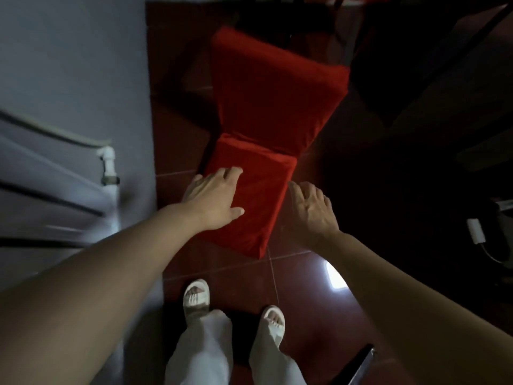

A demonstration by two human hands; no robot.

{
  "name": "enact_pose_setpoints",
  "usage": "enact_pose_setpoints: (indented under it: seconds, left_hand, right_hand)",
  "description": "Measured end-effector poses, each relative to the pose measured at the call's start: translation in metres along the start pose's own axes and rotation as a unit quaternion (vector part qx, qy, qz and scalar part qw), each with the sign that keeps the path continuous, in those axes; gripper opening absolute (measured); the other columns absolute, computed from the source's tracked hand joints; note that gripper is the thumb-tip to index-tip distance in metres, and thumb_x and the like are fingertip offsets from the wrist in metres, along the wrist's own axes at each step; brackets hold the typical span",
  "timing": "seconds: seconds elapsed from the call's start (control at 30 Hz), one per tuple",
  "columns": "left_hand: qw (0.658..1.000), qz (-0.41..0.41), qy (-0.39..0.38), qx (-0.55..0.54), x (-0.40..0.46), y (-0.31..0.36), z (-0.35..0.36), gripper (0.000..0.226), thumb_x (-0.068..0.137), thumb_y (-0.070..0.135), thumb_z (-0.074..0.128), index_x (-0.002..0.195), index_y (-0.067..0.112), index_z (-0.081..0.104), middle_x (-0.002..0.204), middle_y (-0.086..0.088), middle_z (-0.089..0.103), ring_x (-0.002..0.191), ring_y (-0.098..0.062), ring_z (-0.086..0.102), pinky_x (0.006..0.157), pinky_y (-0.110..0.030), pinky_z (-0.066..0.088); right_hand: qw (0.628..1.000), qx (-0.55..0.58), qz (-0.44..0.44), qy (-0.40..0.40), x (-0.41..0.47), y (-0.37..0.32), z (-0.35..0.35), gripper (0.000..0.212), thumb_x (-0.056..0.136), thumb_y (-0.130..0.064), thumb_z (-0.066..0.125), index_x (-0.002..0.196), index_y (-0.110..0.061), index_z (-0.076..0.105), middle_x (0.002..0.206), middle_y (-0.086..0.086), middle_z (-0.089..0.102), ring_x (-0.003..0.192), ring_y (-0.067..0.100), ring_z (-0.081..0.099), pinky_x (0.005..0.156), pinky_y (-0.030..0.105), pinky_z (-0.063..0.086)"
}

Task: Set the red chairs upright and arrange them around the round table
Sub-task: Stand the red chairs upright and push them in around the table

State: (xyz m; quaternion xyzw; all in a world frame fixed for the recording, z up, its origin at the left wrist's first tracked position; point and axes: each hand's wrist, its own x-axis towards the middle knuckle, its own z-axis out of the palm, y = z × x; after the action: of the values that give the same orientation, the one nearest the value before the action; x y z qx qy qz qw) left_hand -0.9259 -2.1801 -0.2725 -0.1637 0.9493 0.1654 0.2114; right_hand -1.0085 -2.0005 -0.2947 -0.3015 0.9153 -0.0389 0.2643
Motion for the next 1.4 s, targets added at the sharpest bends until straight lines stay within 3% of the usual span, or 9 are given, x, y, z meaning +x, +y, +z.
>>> enact_pose_setpoints:
  seconds: [0.17,0.37,0.57,0.9,1.0,1.17,1.4]
  left_hand:
    - [1.000,0.009,-0.010,0.022,0.019,-0.020,0.080,0.082,0.086,0.040,0.065,0.148,0.021,0.015,0.147,-0.005,0.036,0.130,-0.022,0.043,0.110,-0.041,0.028]
    - [0.997,0.002,-0.048,0.052,0.062,-0.073,0.202,0.081,0.086,0.037,0.065,0.148,0.021,0.015,0.148,-0.004,0.035,0.132,-0.021,0.041,0.111,-0.040,0.028]
    - [0.996,0.005,-0.067,0.061,0.112,-0.109,0.314,0.080,0.086,0.035,0.065,0.148,0.021,0.015,0.148,-0.003,0.033,0.132,-0.021,0.040,0.112,-0.039,0.026]
    - [0.993,0.031,-0.057,0.097,0.185,-0.165,0.457,0.080,0.086,0.032,0.066,0.147,0.021,0.016,0.151,-0.002,0.028,0.133,-0.021,0.037,0.111,-0.040,0.027]
    - [0.989,0.047,-0.052,0.132,0.202,-0.193,0.493,0.083,0.085,0.030,0.067,0.148,0.022,0.014,0.154,-0.001,0.019,0.139,-0.019,0.027,0.114,-0.040,0.022]
    - [0.983,0.057,-0.031,0.172,0.219,-0.221,0.531,0.098,0.083,0.033,0.069,0.151,0.027,-0.002,0.157,-0.004,-0.019,0.146,-0.023,-0.009,0.118,-0.048,0.009]
    - [0.959,0.084,0.038,0.268,0.242,-0.233,0.560,0.105,0.083,0.055,0.062,0.148,0.026,-0.015,0.154,-0.013,-0.019,0.144,-0.033,-0.005,0.116,-0.052,0.013]
  right_hand:
    - [0.999,0.027,-0.015,0.011,0.020,0.010,0.087,0.085,0.081,-0.045,0.062,0.149,-0.023,0.016,0.142,0.012,0.032,0.132,0.030,0.030,0.113,0.047,0.023]
    - [0.998,0.018,-0.022,-0.048,0.066,0.021,0.208,0.109,0.077,-0.055,0.065,0.151,-0.020,-0.005,0.152,0.011,0.018,0.140,0.027,0.019,0.117,0.046,0.015]
    - [0.996,-0.012,-0.019,-0.089,0.117,0.031,0.303,0.111,0.078,-0.061,0.060,0.151,-0.018,-0.011,0.154,0.012,0.007,0.144,0.028,0.007,0.118,0.046,0.008]
    - [0.993,-0.082,-0.048,-0.076,0.197,0.045,0.461,0.103,0.083,-0.051,0.062,0.151,-0.020,-0.010,0.156,0.015,-0.005,0.144,0.031,-0.002,0.118,0.048,0.004]
    - [0.991,-0.090,-0.060,-0.077,0.219,0.038,0.501,0.105,0.082,-0.041,0.065,0.150,-0.022,-0.013,0.156,0.016,-0.015,0.144,0.032,-0.009,0.117,0.048,-0.001]
    - [0.990,-0.122,-0.057,-0.041,0.241,0.033,0.542,0.107,0.083,-0.042,0.064,0.148,-0.023,-0.019,0.152,0.018,-0.027,0.143,0.035,-0.017,0.116,0.050,-0.005]
    - [0.987,-0.155,-0.032,0.017,0.259,0.034,0.578,0.104,0.088,-0.042,0.055,0.143,-0.021,-0.030,0.149,0.022,-0.033,0.141,0.040,-0.022,0.114,0.057,-0.006]
